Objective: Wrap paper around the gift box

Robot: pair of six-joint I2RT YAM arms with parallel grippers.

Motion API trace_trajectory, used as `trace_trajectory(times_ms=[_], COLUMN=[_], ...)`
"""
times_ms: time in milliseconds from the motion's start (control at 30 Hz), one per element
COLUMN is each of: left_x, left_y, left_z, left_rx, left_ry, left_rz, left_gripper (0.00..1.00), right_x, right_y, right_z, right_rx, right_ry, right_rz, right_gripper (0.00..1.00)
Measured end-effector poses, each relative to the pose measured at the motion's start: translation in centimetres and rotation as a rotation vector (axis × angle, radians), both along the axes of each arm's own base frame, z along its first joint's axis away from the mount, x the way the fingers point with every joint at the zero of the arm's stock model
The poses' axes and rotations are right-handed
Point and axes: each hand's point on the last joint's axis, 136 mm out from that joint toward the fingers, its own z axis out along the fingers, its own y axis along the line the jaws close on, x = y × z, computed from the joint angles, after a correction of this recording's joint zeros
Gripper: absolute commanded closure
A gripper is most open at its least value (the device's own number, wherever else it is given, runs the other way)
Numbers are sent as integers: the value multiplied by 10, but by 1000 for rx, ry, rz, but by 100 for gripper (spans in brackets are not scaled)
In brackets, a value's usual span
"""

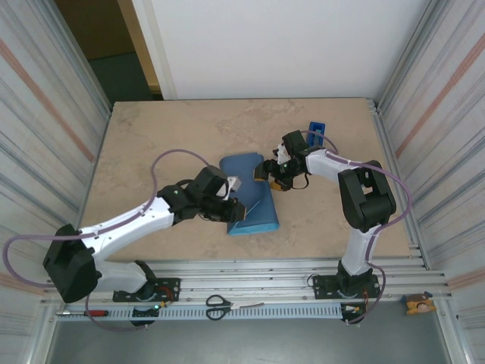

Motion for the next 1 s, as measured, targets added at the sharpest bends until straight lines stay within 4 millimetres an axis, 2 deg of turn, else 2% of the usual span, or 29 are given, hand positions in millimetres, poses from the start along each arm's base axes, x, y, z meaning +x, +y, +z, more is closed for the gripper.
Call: trace_trajectory(times_ms=[167,333,567,767,867,1000], left_x=[8,5,-19,-30,-34,-37], left_y=[3,4,1,7,6,-6], left_z=[-22,-36,-55,-79,-77,-49], left_rx=[66,101,155,222,228,147], left_ry=[19,40,83,137,135,58], left_rz=[48,59,22,12,-6,-60], left_gripper=[84,88,90,91,91,91], right_x=[0,0,0,0,0,0], right_y=[0,0,0,0,0,0], right_z=[0,0,0,0,0,0], right_rx=[0,-1,-1,-1,-3,-3], right_ry=[0,0,0,1,0,0], right_rz=[0,0,0,-2,-3,-2], right_gripper=[25,25,25,25,25,25])
